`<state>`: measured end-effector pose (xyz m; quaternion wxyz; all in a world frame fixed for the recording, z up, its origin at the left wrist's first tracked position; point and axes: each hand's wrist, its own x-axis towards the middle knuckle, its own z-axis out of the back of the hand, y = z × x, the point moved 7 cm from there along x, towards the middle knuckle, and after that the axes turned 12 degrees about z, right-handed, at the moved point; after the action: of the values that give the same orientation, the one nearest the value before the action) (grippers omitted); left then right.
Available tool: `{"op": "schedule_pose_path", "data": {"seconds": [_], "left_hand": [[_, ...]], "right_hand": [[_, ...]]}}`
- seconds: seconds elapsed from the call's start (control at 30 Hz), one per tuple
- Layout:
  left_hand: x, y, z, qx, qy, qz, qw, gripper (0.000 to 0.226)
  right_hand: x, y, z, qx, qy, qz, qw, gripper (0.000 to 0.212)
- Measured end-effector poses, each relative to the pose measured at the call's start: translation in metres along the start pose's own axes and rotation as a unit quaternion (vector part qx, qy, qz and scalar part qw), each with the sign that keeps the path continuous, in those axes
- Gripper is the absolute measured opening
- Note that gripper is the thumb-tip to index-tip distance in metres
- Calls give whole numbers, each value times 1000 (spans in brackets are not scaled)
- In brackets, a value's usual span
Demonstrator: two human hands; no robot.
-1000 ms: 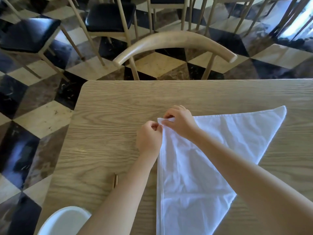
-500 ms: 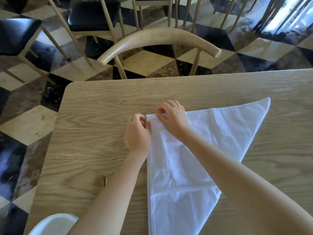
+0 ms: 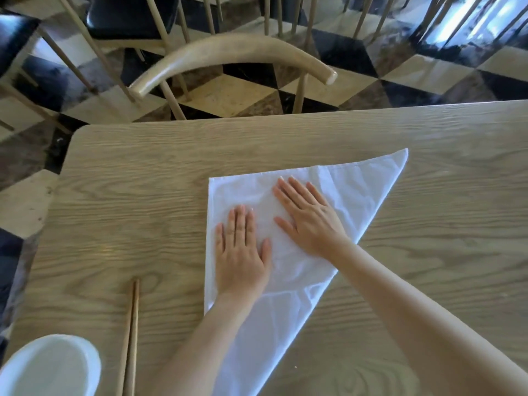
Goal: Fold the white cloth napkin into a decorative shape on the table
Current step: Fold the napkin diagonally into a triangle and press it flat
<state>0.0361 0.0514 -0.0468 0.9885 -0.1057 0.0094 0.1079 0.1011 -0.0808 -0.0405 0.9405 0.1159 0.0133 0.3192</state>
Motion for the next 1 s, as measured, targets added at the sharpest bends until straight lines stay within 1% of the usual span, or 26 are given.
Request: {"op": "schedule_pose_path", "data": {"seconds": [0.2, 0.27, 0.33, 0.37, 0.4, 0.43, 0.5, 0.53, 0.57, 0.7, 0.87, 1.0], "left_hand": [[-1, 3, 4, 16, -10, 5, 1000, 67], [-2, 6, 5, 24, 3, 6, 1000, 69], [-1, 5, 6, 22, 19, 34, 999, 73], [0, -2, 7, 12, 22, 49, 998, 73], [1, -18, 8, -3, 19, 46, 999, 72], [0, -41, 9, -19, 14, 18, 1000, 68], [-12, -89, 5, -31, 25, -73, 997, 59], [-20, -104, 0, -22, 31, -109, 993, 56], [-28, -107, -4, -8, 36, -126, 991, 54], [-63, -54, -8, 13, 34, -110, 993, 55], [-133, 20, -3, 26, 44, -72, 996, 58], [-165, 47, 4, 32, 51, -59, 996, 59]], "right_hand": [[-21, -87, 17, -31, -4, -95, 995, 57], [-22, -98, 18, -37, 3, -102, 994, 58], [-22, -98, 16, -39, 4, -97, 995, 59], [-22, -97, 16, -39, 1, -96, 995, 59], [-22, -97, 16, -40, -1, -95, 995, 60], [-22, -98, 16, -40, -1, -95, 995, 60], [-22, -99, 16, -41, -1, -92, 995, 60], [-22, -100, 16, -43, -2, -91, 995, 60], [-22, -100, 15, -44, -1, -90, 995, 60], [-22, -101, 14, -36, -4, -87, 996, 60], [-22, -103, 14, -29, -4, -89, 996, 60], [-21, -100, 15, -22, 2, -86, 996, 60]]}}
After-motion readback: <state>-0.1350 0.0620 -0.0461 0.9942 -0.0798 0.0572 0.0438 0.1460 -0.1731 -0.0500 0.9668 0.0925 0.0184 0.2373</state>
